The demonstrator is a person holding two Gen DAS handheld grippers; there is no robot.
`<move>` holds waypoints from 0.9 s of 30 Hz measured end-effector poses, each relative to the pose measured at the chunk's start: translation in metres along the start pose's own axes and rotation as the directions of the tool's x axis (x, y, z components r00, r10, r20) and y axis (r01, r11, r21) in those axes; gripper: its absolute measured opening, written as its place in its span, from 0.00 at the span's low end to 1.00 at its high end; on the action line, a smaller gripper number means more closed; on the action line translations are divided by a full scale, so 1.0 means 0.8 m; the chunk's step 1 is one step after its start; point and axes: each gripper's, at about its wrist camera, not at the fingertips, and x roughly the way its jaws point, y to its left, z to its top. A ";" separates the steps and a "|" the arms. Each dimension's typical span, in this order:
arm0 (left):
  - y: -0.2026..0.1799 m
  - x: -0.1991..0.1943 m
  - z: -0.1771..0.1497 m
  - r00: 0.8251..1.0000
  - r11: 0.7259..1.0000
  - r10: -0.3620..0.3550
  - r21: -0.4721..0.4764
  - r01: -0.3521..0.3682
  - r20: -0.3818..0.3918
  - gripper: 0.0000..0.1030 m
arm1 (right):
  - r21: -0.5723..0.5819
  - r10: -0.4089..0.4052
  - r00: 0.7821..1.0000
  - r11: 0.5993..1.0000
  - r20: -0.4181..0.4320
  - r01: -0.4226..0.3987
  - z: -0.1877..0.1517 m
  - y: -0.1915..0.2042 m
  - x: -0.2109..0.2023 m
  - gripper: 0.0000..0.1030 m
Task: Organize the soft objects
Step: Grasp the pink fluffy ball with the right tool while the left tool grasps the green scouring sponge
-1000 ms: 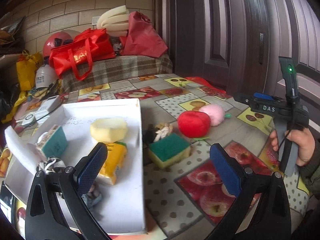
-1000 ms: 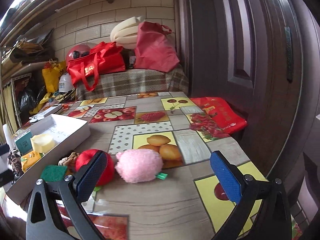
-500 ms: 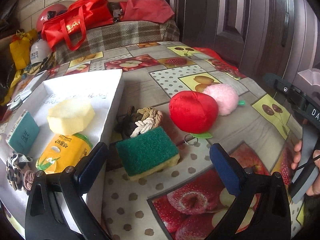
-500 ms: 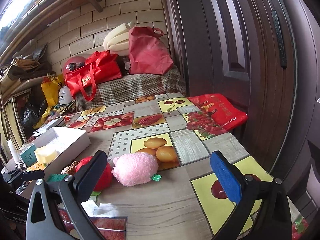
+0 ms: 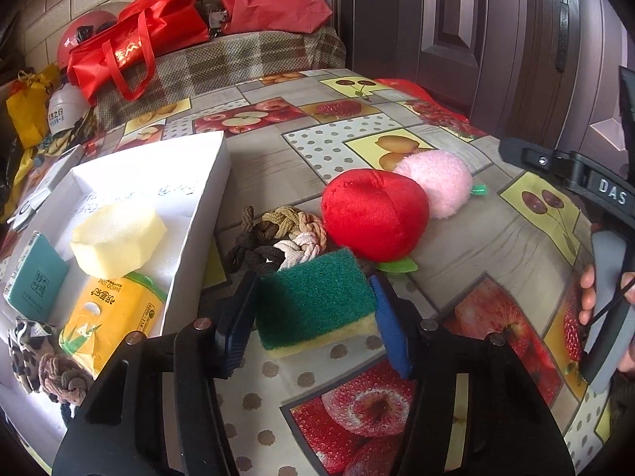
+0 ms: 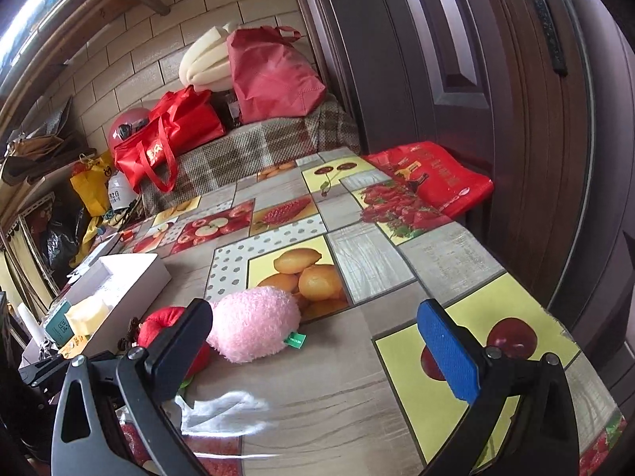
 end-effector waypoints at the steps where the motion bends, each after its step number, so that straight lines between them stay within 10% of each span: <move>1: 0.000 -0.004 -0.001 1.000 1.000 -0.013 0.001 0.013 0.008 0.55 | 0.001 0.007 0.999 1.000 -0.045 -0.007 0.002 0.000 0.012 1.00; 14: -0.014 0.013 -0.006 0.997 0.999 -0.002 0.052 0.006 -0.080 0.59 | -0.128 -0.027 0.965 0.992 -0.261 -0.006 0.003 0.062 0.101 0.94; 16: -0.007 0.008 -0.007 0.997 0.999 -0.039 0.028 0.041 -0.060 0.57 | -0.085 -0.003 0.963 0.996 -0.270 -0.020 0.003 0.051 0.102 0.65; 27: -0.003 -0.048 -0.011 0.981 0.995 -0.096 0.035 0.091 0.167 0.51 | 0.077 0.041 0.991 0.997 -0.129 -0.032 -0.020 0.009 0.014 0.65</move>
